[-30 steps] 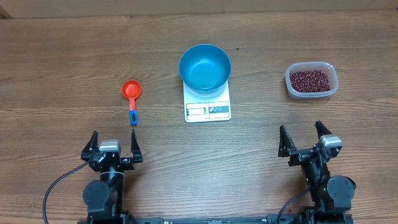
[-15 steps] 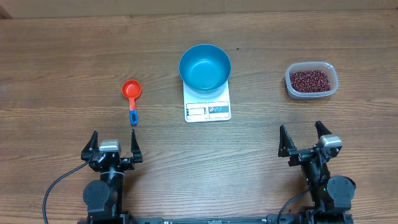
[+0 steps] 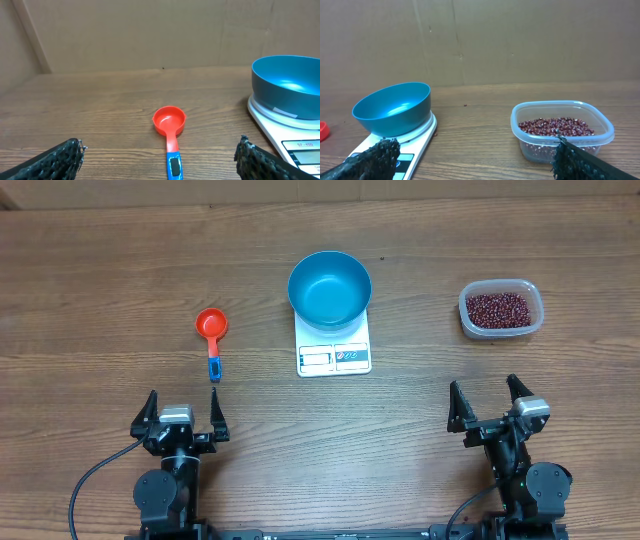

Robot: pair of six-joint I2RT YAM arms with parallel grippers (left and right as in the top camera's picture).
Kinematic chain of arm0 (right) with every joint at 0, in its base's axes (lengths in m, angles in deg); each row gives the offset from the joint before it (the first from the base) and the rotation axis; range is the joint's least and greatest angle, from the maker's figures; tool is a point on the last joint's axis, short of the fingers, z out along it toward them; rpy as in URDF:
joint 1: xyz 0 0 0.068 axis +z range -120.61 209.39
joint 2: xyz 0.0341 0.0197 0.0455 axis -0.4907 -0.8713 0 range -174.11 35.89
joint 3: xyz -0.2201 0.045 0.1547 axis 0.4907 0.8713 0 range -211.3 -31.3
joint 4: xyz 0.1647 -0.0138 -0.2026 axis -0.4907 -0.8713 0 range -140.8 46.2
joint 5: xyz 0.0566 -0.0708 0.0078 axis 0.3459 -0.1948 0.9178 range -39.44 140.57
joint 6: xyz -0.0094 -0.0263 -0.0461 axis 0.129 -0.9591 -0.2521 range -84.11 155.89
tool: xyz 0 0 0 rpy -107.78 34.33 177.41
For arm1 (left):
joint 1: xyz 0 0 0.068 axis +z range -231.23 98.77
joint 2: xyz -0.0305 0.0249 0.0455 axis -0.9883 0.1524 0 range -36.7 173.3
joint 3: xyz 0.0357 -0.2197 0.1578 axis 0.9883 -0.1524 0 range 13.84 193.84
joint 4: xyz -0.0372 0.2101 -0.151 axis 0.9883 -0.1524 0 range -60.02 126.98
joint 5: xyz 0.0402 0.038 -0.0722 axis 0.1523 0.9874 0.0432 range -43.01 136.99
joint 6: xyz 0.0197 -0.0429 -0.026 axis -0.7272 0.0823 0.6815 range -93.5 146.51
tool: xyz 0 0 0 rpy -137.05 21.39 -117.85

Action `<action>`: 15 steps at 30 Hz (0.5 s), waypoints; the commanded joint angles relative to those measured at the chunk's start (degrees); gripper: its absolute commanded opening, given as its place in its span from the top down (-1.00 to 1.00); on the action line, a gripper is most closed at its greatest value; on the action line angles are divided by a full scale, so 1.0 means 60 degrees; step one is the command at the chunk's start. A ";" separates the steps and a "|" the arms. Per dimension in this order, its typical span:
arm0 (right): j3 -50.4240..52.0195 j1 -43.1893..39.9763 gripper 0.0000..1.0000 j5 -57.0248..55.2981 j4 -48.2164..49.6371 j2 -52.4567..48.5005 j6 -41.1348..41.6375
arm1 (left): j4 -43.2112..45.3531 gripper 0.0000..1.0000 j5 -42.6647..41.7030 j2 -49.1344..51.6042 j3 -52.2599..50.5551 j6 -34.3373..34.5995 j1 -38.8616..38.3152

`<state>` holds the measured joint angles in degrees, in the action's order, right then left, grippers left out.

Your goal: Scoop item into bowl and weigh 150g on scale

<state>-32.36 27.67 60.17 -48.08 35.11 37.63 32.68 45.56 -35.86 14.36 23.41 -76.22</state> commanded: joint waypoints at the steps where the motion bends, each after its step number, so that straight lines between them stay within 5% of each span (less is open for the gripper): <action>1: 0.0102 0.0073 -1.00 -0.0098 0.0051 0.0102 0.0058 | 0.0007 -0.99 0.0066 -0.0091 -0.0040 0.0055 0.0036; 15: 0.0102 0.0073 -1.00 -0.0098 0.0051 0.0102 0.0058 | 0.0033 -0.99 0.0066 -0.0091 -0.0040 0.0051 0.0036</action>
<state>-32.36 27.67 60.17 -48.08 35.11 37.60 32.68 45.56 -35.86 14.36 23.41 -76.22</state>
